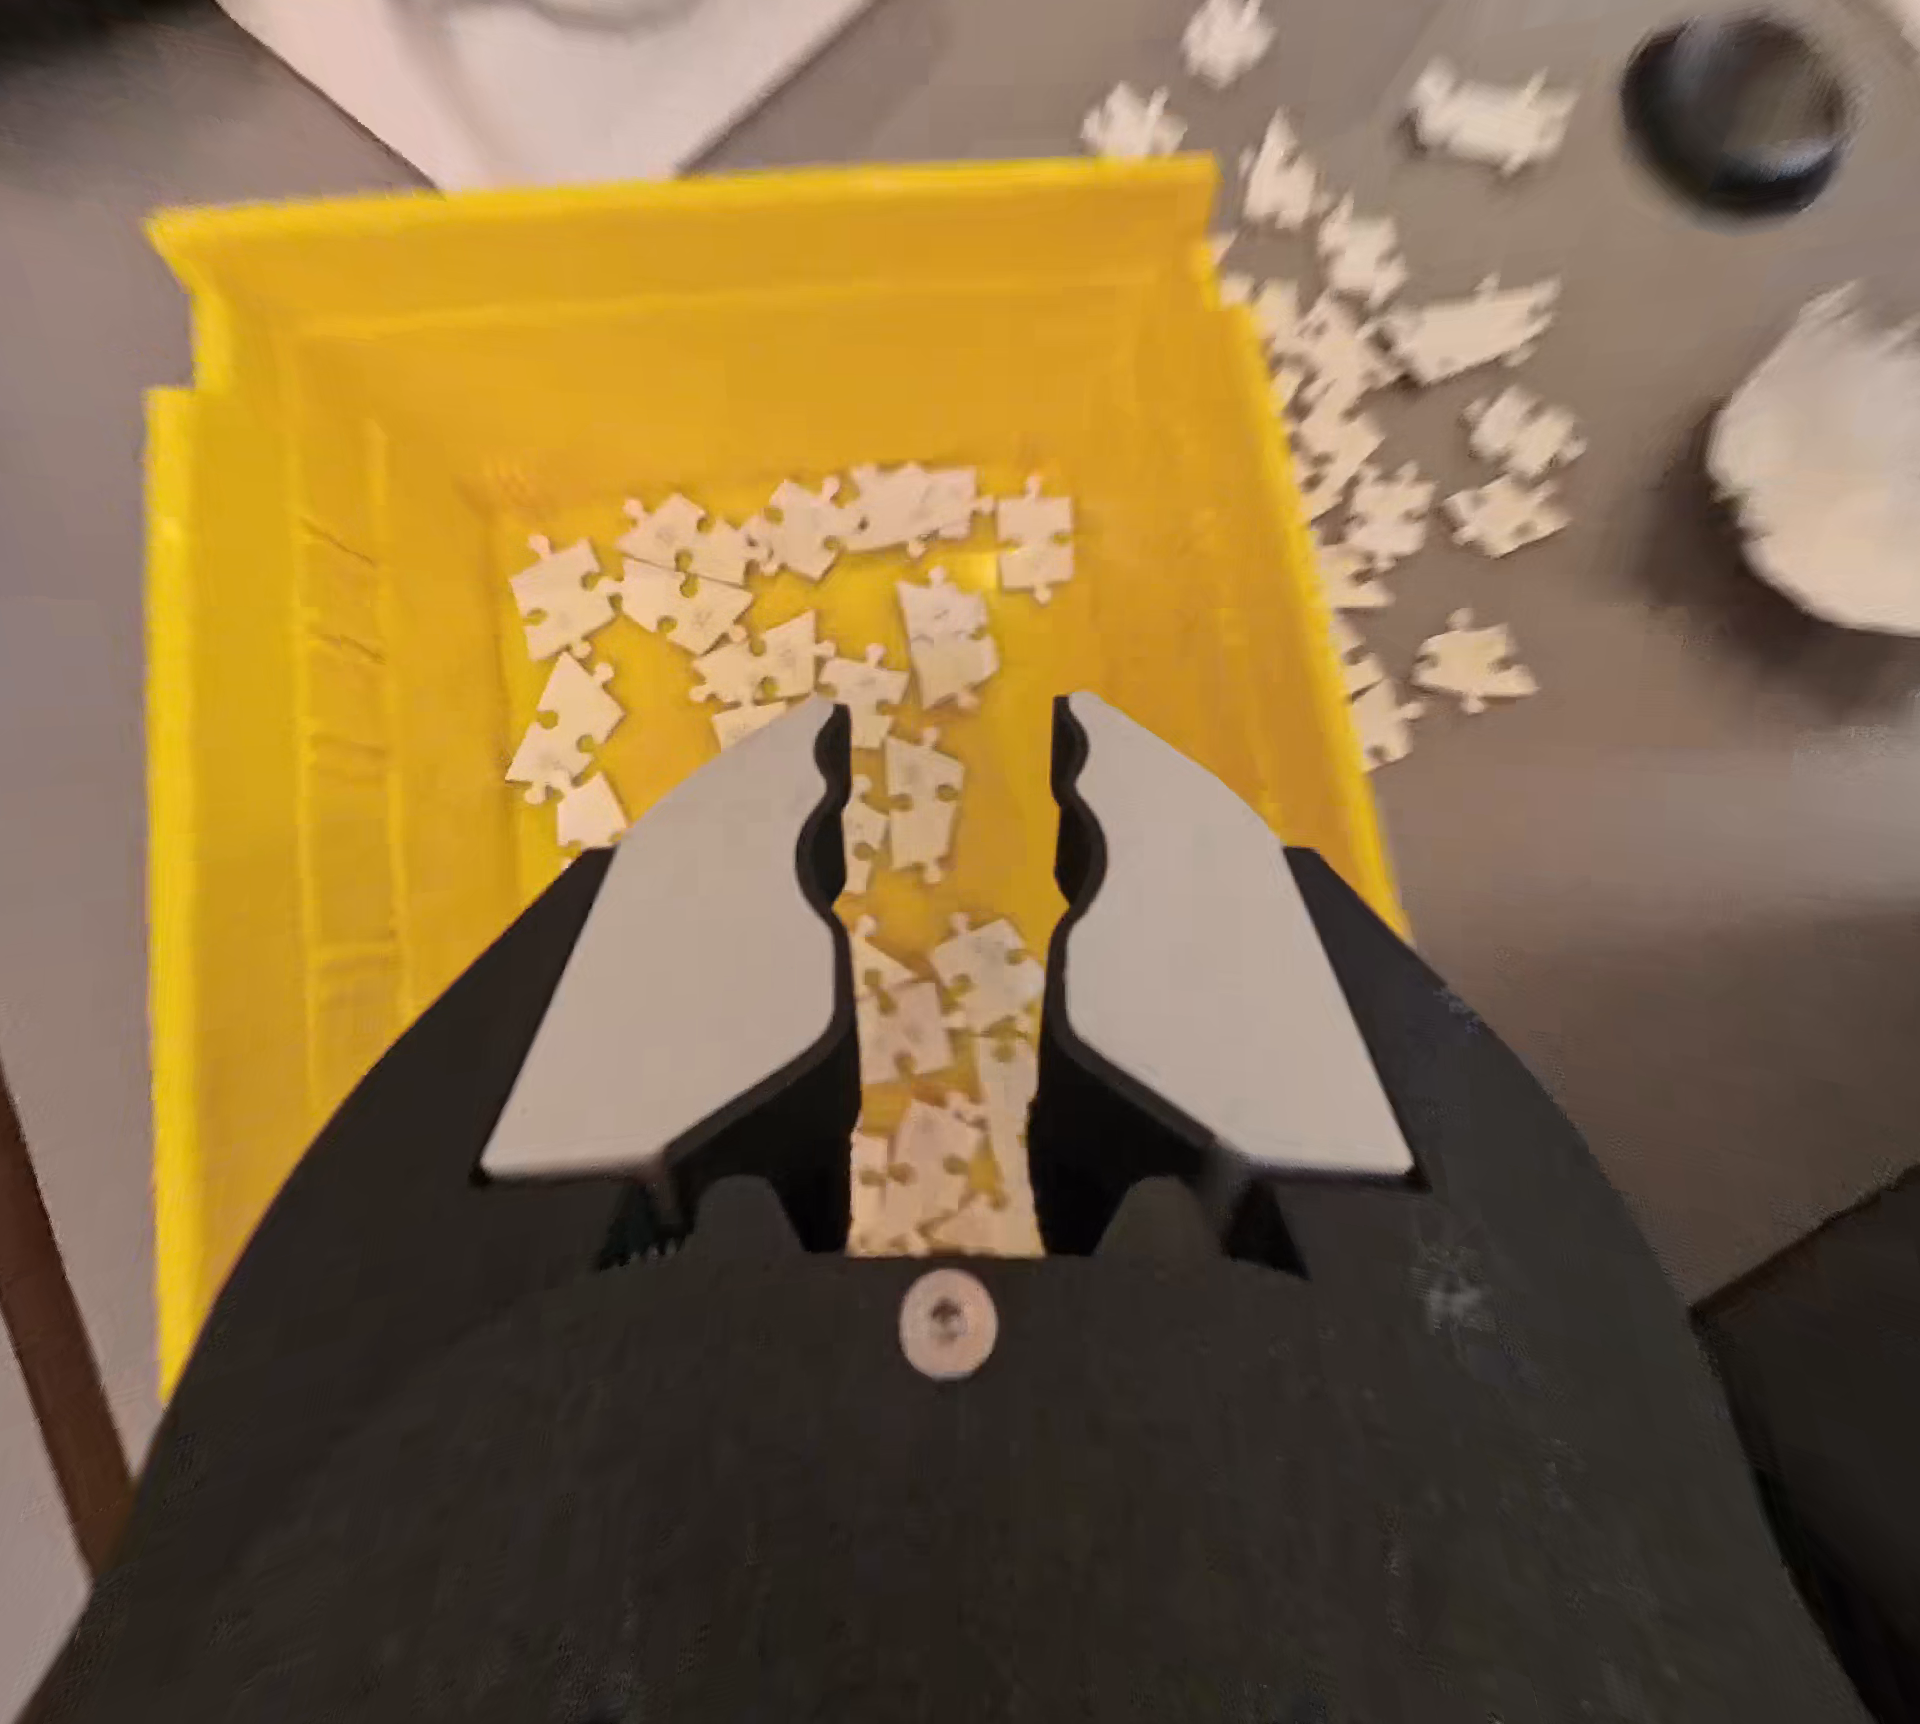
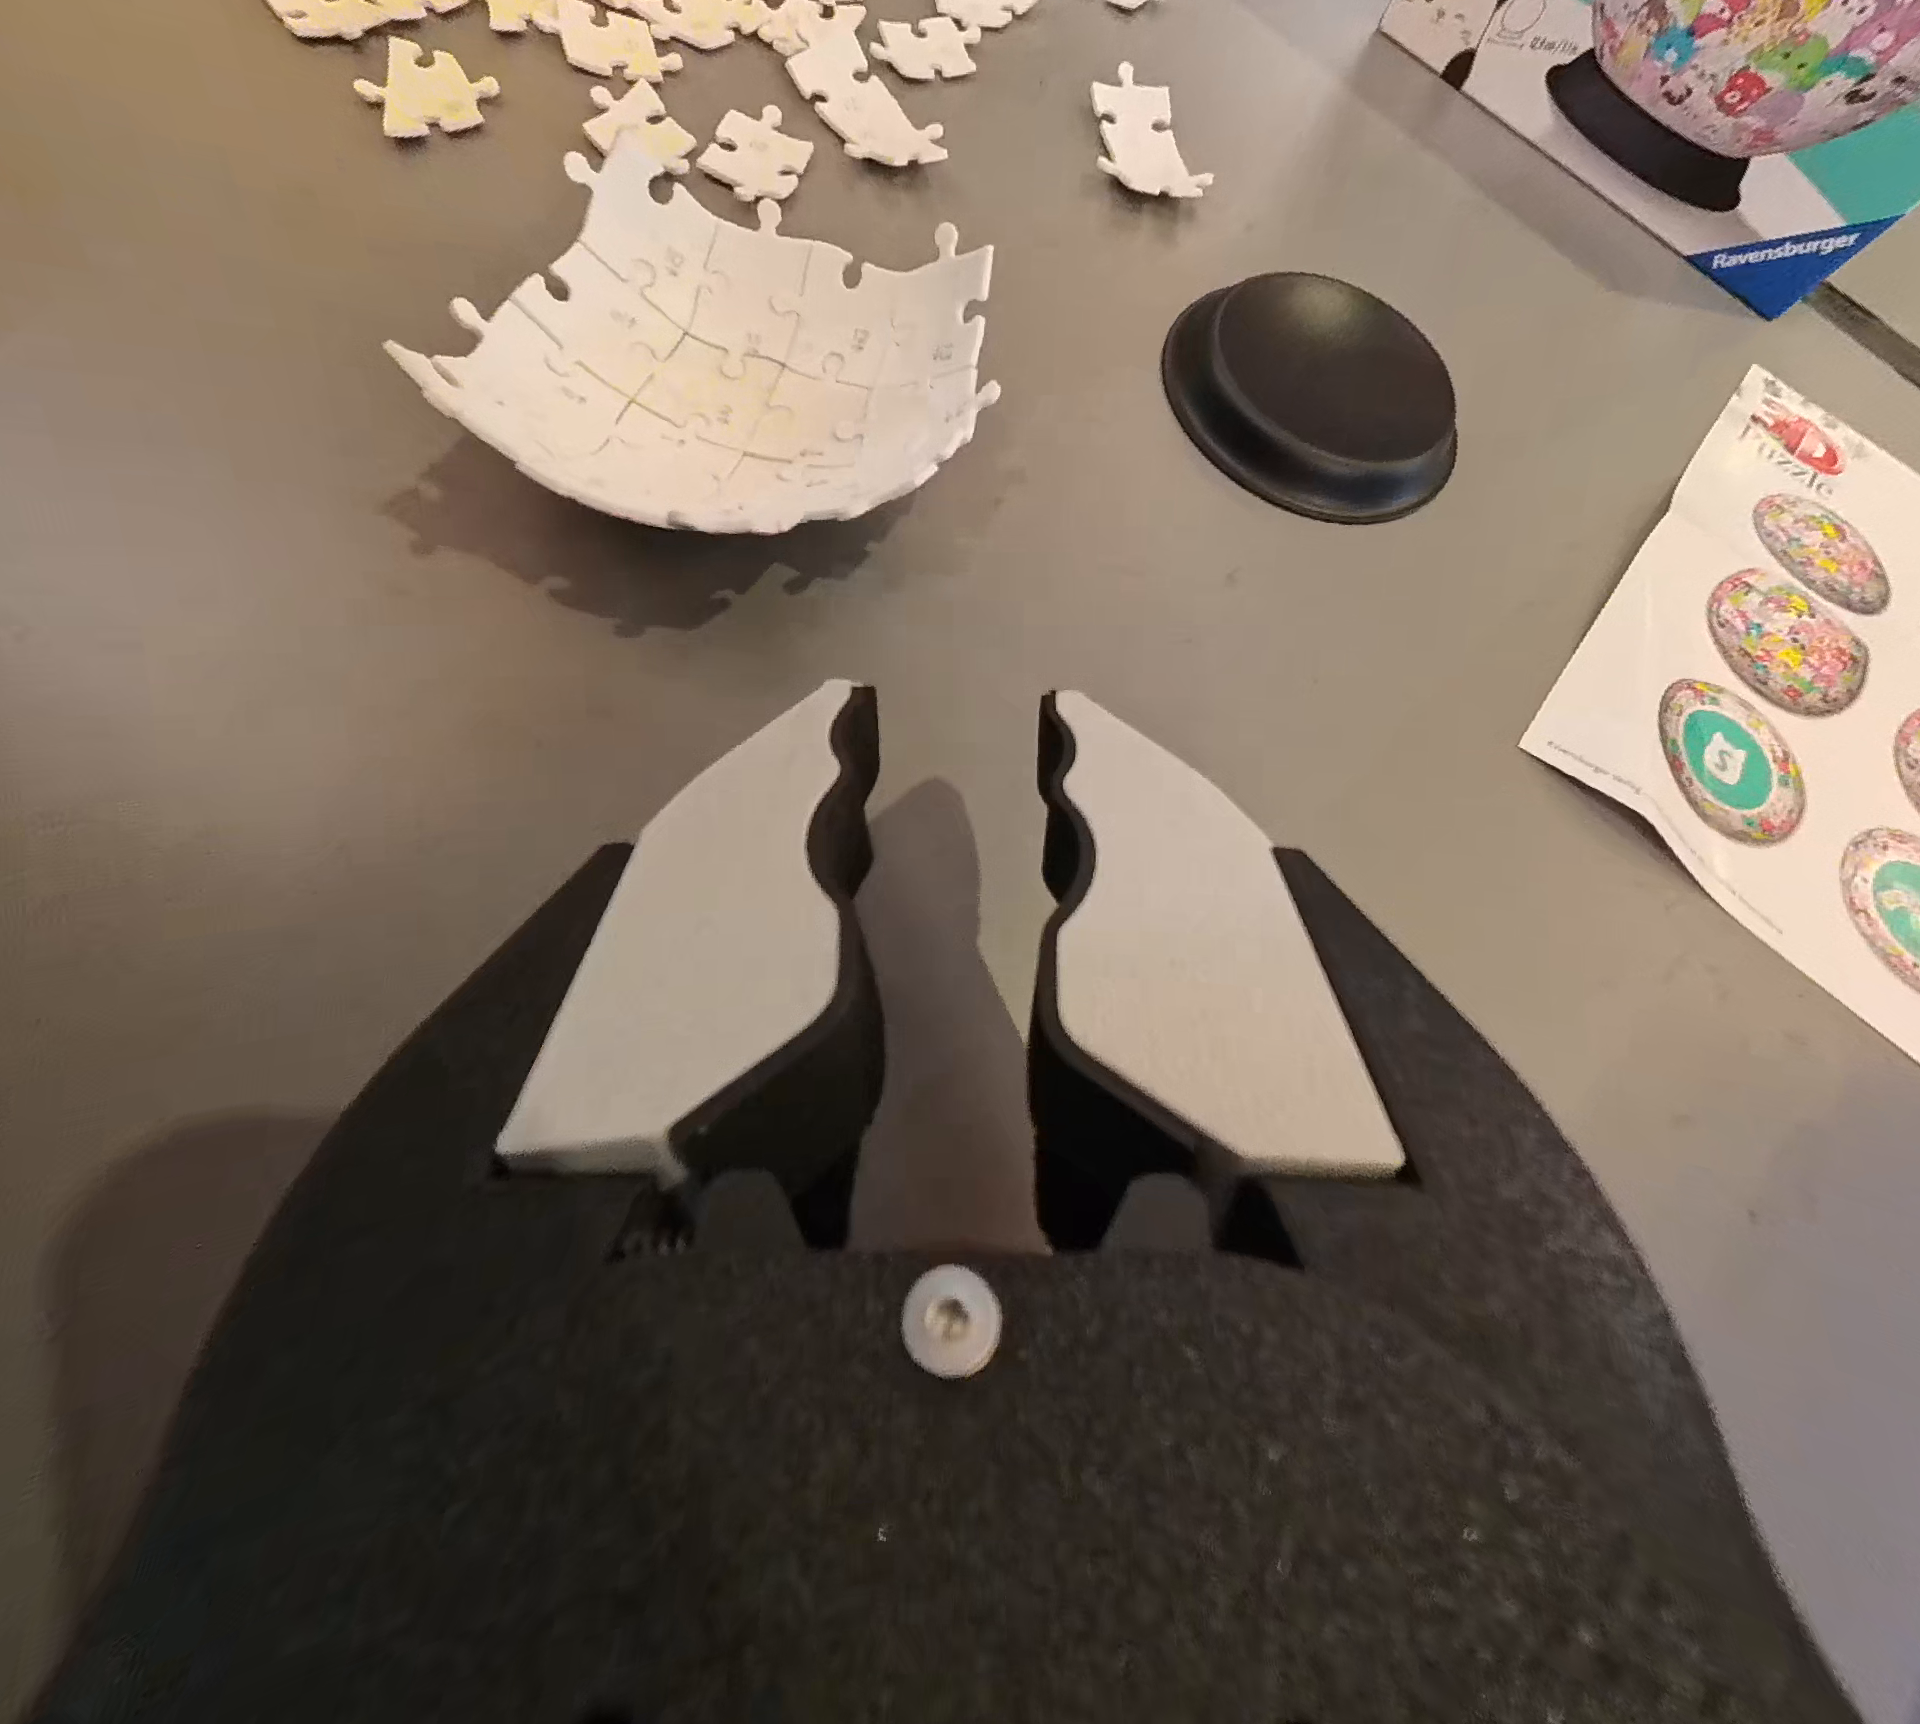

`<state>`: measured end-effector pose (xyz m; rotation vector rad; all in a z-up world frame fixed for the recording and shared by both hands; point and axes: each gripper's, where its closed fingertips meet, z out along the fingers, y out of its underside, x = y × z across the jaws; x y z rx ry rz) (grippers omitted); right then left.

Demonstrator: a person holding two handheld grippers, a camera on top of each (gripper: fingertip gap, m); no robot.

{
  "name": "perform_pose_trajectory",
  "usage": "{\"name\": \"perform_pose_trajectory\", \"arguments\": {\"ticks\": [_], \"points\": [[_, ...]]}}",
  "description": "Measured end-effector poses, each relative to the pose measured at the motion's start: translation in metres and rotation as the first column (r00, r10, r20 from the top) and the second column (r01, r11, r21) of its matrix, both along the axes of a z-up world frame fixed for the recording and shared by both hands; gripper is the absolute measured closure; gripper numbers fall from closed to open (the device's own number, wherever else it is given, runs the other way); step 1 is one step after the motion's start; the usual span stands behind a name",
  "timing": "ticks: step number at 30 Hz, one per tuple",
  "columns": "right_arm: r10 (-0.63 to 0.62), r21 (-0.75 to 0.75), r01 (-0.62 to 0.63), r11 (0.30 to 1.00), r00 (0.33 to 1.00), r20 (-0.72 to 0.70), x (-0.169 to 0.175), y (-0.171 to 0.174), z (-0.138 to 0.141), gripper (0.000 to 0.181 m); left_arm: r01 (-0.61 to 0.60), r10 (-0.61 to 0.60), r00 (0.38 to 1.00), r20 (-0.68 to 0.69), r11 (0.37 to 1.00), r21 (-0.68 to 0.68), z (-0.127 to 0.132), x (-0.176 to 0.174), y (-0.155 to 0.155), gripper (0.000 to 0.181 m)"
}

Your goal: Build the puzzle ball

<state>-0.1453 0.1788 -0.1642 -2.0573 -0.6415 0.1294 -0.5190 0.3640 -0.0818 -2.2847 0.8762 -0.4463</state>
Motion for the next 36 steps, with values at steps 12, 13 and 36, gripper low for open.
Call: {"name": "perform_pose_trajectory", "arguments": {"ticks": [12,13,36], "points": [[-0.024,-0.021,0.025,0.999,1.000,0.007,0.004,0.001,-0.003,0.152,0.132,-0.167,0.970,-0.177,0.972,-0.192,-0.102,0.028,0.027,0.147],[-0.023,-0.026,0.023,0.999,1.000,0.008,0.004,0.001,-0.004,0.152,0.138,-0.175,0.966,-0.192,0.971,-0.195,-0.105,0.029,0.025,0.148],[0.000,-0.028,0.001,1.000,1.000,0.018,0.001,-0.001,-0.005,0.154,0.245,-0.296,0.941,-0.162,0.929,-0.278,-0.106,0.025,-0.033,0.159]]}}
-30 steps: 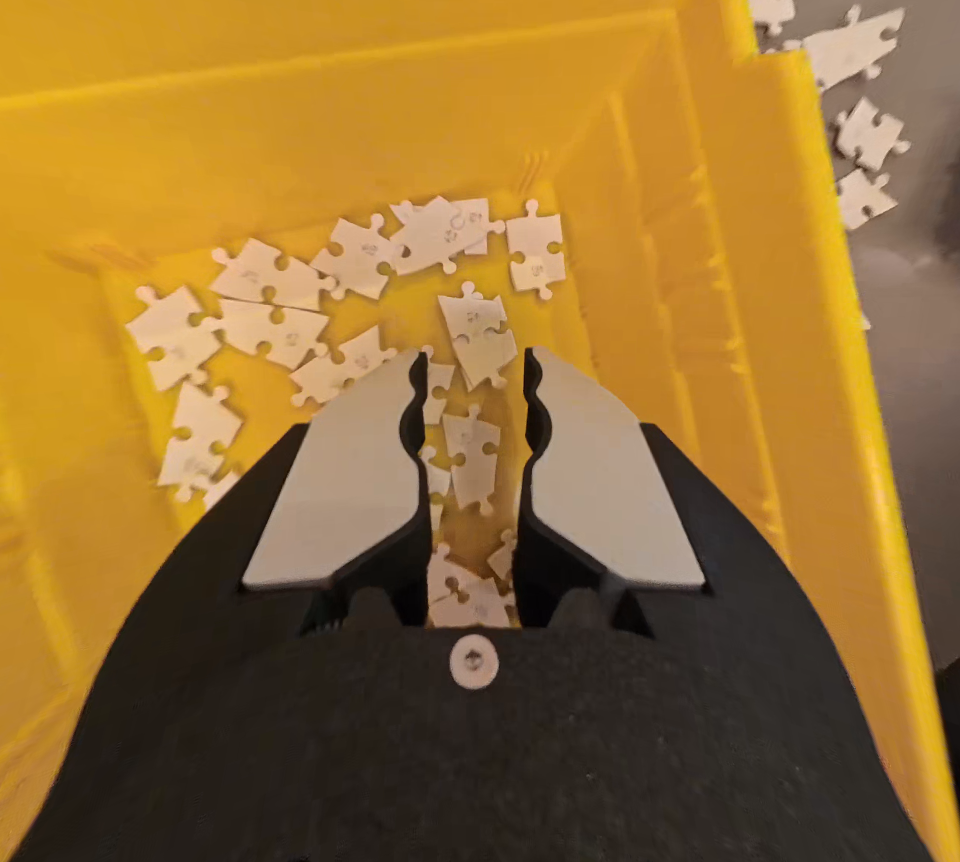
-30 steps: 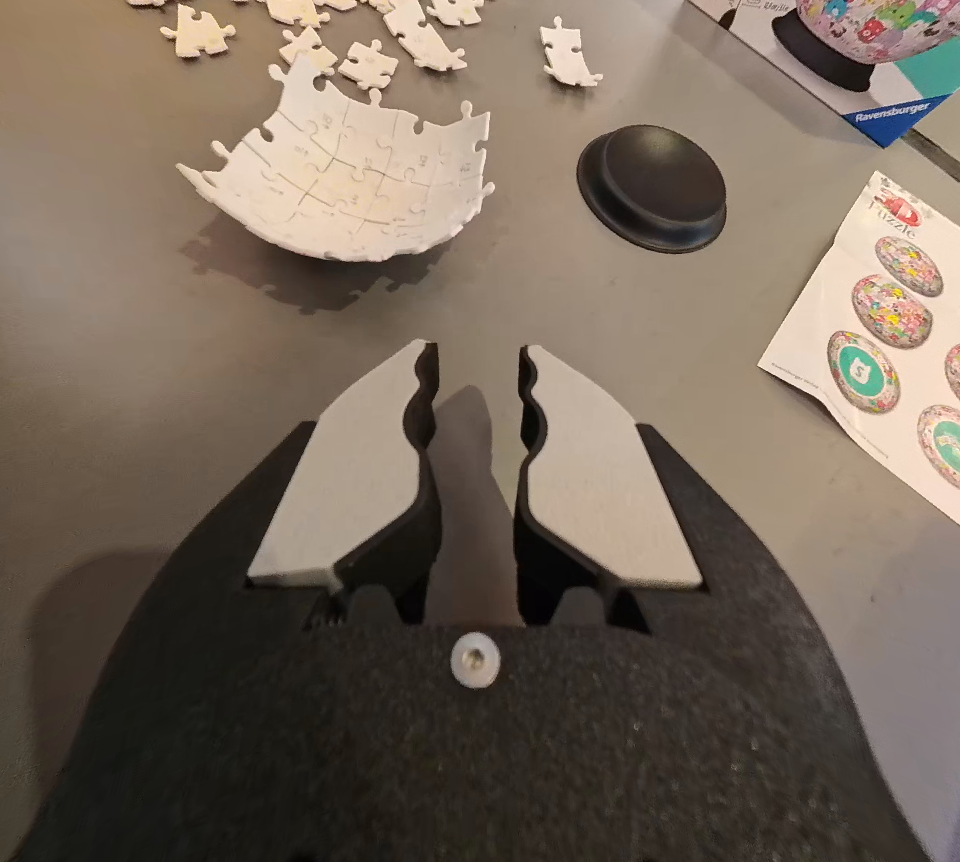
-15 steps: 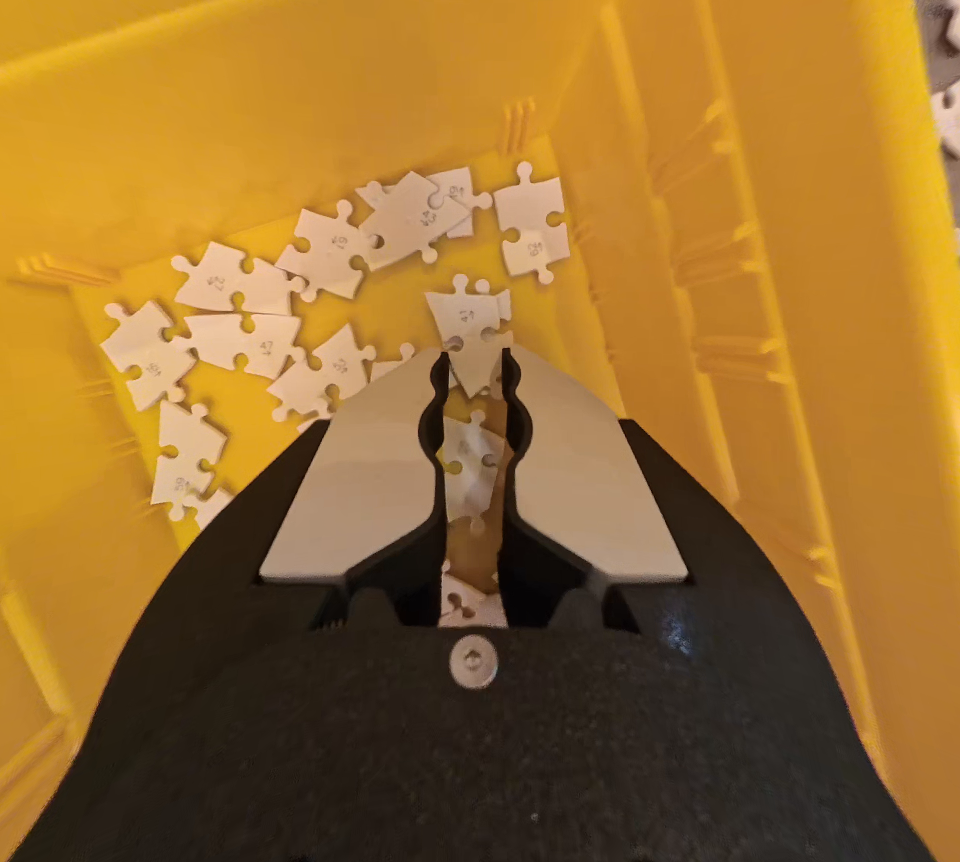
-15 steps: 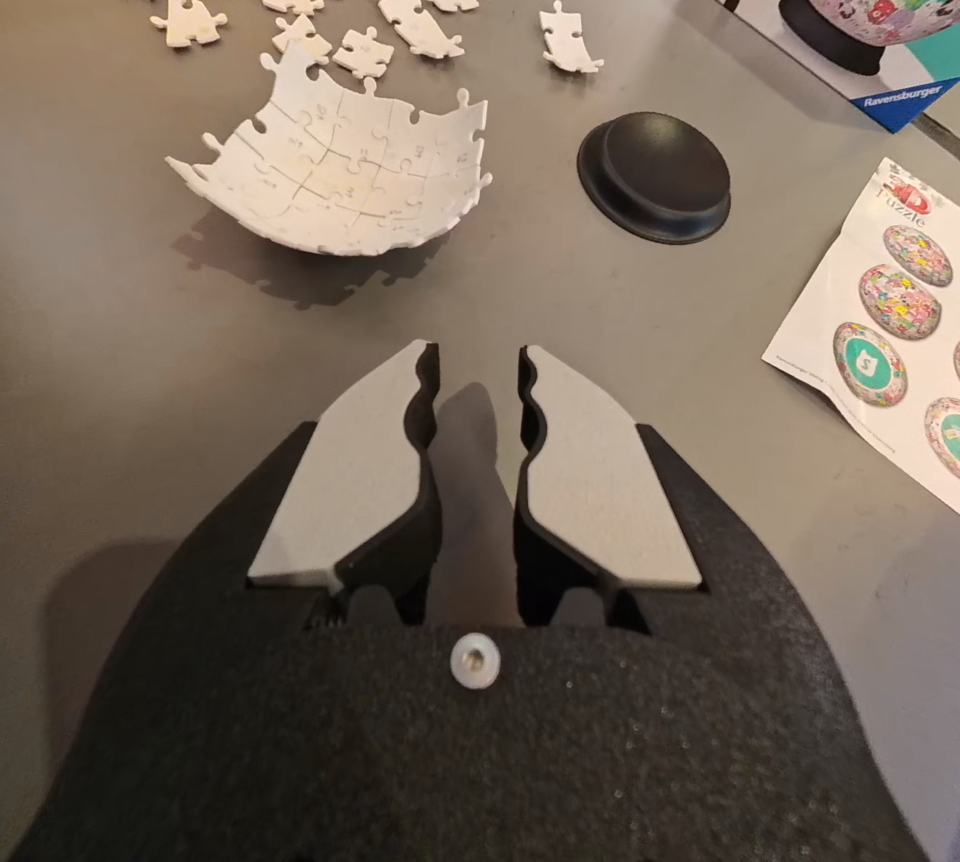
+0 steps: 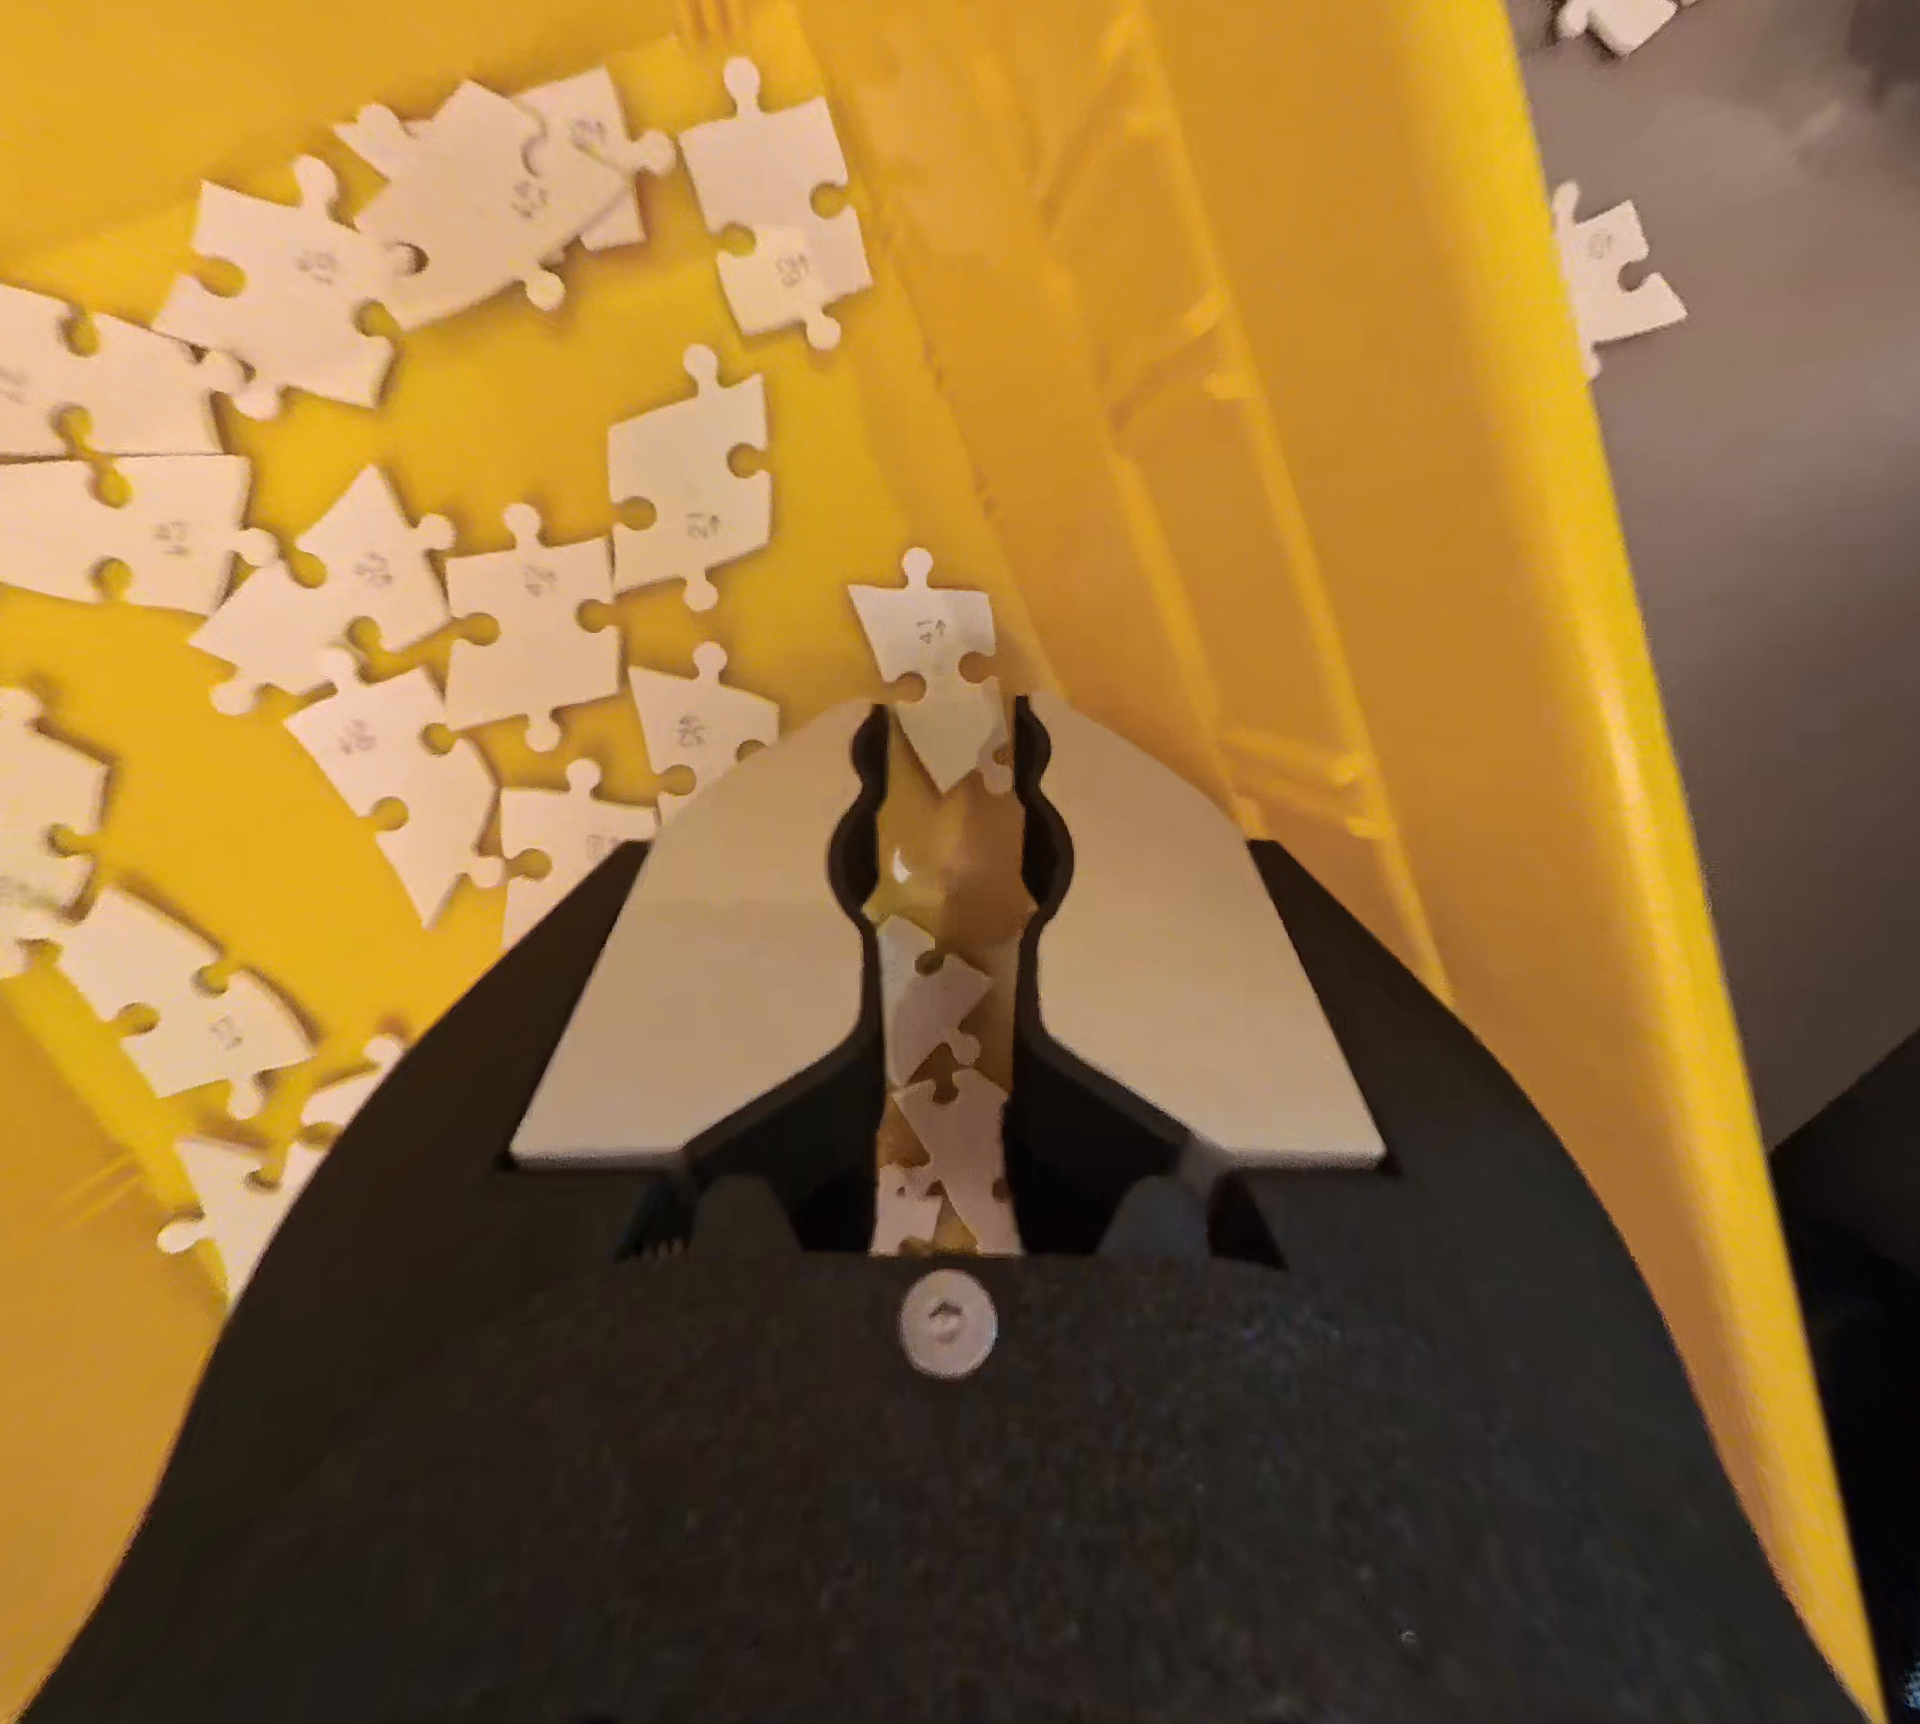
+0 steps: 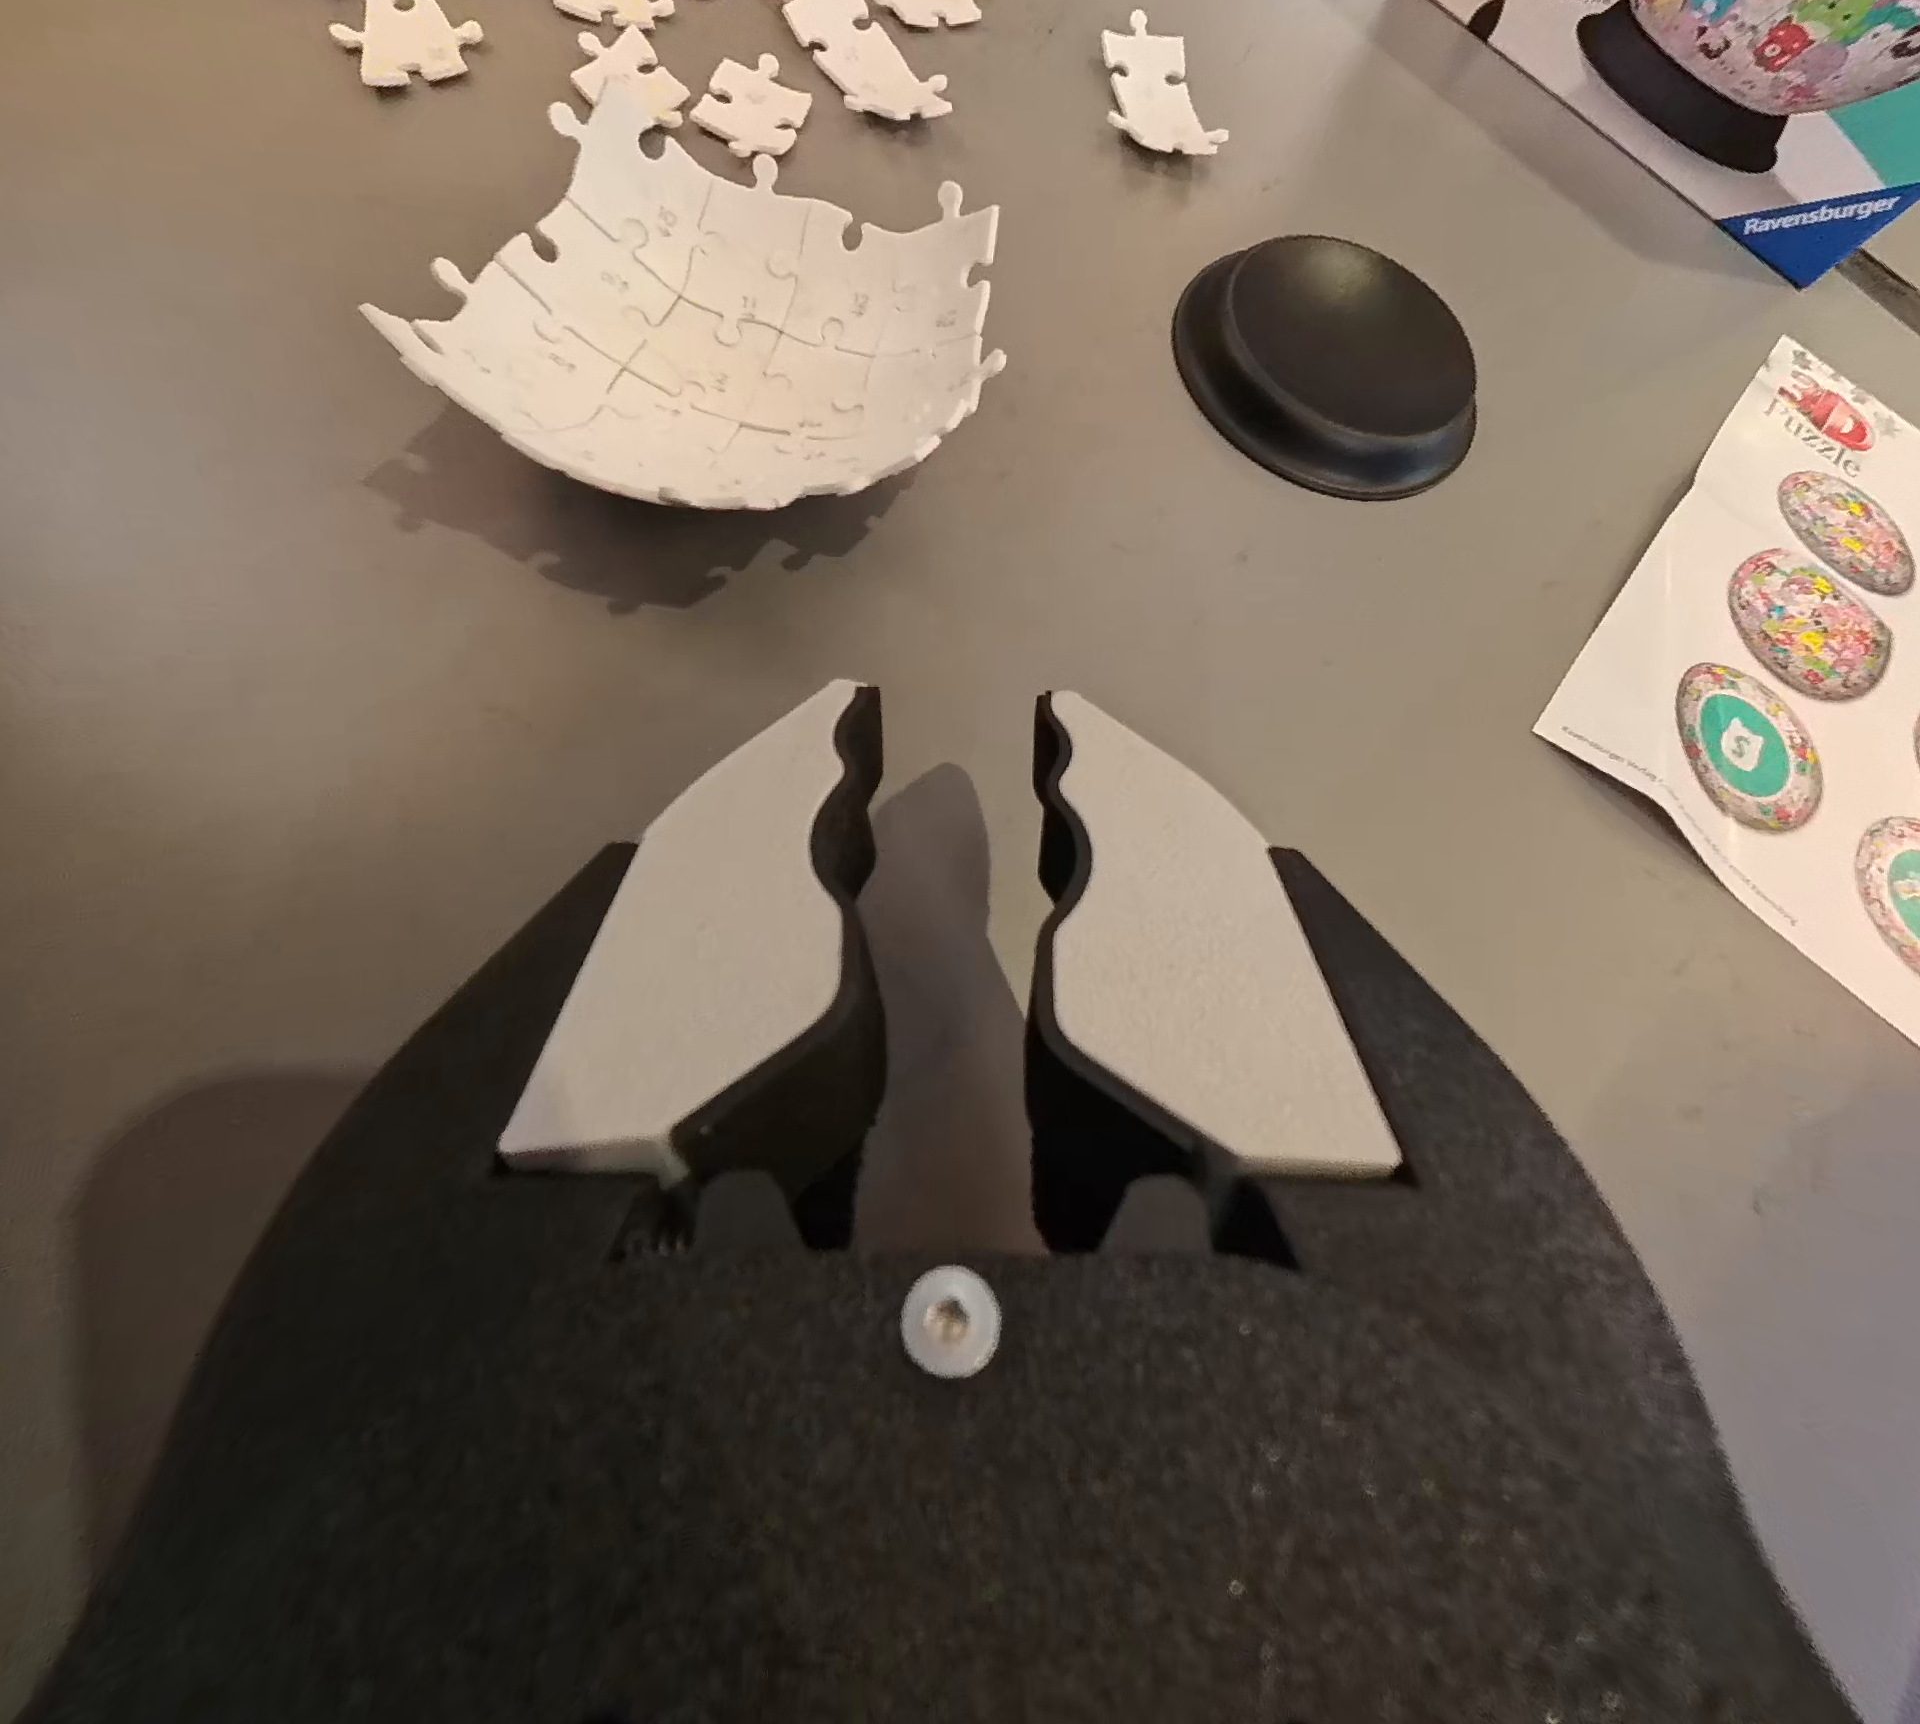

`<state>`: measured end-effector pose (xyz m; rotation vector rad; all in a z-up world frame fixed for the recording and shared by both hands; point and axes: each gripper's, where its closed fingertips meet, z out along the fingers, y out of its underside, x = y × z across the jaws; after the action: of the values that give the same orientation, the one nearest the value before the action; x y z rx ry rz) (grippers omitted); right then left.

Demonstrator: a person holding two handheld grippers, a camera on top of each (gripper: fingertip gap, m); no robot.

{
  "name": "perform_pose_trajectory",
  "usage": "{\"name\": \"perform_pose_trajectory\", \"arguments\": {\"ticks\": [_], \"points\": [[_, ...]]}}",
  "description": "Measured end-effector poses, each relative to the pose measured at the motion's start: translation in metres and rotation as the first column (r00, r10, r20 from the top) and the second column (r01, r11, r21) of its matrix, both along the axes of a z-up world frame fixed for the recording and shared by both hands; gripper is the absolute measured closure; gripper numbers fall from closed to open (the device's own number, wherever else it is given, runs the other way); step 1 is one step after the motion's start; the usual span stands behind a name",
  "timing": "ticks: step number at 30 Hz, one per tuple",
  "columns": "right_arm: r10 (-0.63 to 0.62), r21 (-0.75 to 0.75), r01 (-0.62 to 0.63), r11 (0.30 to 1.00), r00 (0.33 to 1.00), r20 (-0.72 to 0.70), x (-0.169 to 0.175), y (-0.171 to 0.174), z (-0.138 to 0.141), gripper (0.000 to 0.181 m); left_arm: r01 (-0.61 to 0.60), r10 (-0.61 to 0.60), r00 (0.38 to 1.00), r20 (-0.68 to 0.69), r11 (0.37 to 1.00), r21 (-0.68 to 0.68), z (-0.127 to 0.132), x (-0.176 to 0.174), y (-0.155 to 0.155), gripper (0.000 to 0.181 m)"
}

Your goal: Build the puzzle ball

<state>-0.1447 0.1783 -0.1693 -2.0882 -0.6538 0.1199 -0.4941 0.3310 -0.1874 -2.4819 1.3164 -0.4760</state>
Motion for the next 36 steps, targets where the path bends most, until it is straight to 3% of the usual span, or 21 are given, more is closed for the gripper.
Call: {"name": "perform_pose_trajectory", "arguments": {"ticks": [2,7,14,16,20,28,36], "points": [[-0.002,0.002,0.002,1.000,1.000,0.001,0.000,0.000,0.000,0.154,0.003,-0.003,1.000,0.015,1.000,0.020,0.006,0.002,0.006,0.143],[-0.003,-0.002,0.003,1.000,1.000,-0.007,0.001,0.000,0.000,0.153,-0.015,0.006,0.997,0.079,0.994,0.112,0.038,0.011,0.049,0.139],[-0.008,-0.002,0.008,1.000,1.000,-0.013,0.001,0.001,0.001,0.154,0.023,-0.016,0.999,-0.041,0.986,0.167,0.006,0.021,0.095,0.127],[-0.011,-0.001,0.011,1.000,1.000,-0.015,0.002,0.001,0.001,0.154,0.018,-0.011,0.999,-0.043,0.985,0.173,0.001,0.022,0.098,0.128],[-0.014,-0.016,0.013,1.000,1.000,-0.022,0.002,0.001,-0.001,0.154,0.029,-0.013,0.997,-0.076,0.978,0.208,-0.003,0.019,0.100,0.156],[-0.010,-0.025,0.010,1.000,1.000,-0.016,0.002,0.001,-0.002,0.154,-0.054,0.058,0.998,-0.012,0.981,0.189,0.010,0.013,0.082,0.156],[-0.006,-0.023,0.006,1.000,1.000,-0.011,0.001,0.001,-0.002,0.154,-0.104,0.111,0.992,-0.056,0.987,0.120,-0.001,0.012,0.074,0.156]]}}
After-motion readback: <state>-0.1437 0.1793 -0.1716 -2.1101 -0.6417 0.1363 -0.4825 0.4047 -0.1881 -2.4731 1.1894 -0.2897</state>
